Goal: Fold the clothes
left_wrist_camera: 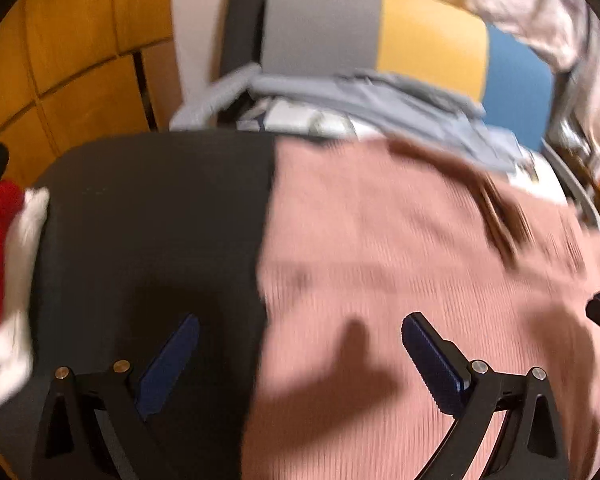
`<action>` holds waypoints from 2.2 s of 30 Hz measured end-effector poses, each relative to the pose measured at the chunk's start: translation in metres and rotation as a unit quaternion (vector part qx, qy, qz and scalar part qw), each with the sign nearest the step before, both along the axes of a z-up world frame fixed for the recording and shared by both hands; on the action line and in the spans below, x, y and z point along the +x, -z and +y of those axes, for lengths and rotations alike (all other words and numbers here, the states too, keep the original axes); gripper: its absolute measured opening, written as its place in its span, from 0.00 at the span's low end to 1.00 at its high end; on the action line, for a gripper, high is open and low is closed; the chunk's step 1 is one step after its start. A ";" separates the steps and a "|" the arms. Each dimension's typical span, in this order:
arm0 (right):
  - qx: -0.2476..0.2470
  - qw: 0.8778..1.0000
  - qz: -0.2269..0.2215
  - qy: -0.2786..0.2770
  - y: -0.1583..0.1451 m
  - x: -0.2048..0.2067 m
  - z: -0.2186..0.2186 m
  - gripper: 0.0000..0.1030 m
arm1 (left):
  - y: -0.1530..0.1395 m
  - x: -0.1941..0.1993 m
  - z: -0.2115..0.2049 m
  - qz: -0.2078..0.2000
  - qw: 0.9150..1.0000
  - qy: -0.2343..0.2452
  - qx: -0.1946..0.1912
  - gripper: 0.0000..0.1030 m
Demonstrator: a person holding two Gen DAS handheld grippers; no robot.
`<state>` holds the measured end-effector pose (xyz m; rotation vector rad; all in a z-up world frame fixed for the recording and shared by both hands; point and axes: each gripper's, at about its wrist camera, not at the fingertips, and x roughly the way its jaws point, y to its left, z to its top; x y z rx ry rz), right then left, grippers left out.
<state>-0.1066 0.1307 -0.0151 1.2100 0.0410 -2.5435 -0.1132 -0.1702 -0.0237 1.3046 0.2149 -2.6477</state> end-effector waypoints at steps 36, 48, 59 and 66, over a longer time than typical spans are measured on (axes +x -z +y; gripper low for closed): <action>-0.113 0.974 -0.072 0.182 0.014 0.201 0.216 0.36 | 0.023 0.198 -0.011 -0.058 0.998 -0.017 0.022 1.00; -0.166 0.965 -0.073 0.190 0.023 0.209 0.232 0.39 | -0.012 0.235 0.015 0.085 0.936 0.051 -0.338 1.00; -0.193 0.961 -0.076 0.183 0.024 0.210 0.239 0.41 | 0.008 0.211 -0.034 -0.021 0.992 0.100 0.080 0.98; -0.252 0.947 -0.094 0.177 0.030 0.217 0.254 0.41 | 0.023 0.219 -0.003 -0.041 0.988 0.136 0.067 0.99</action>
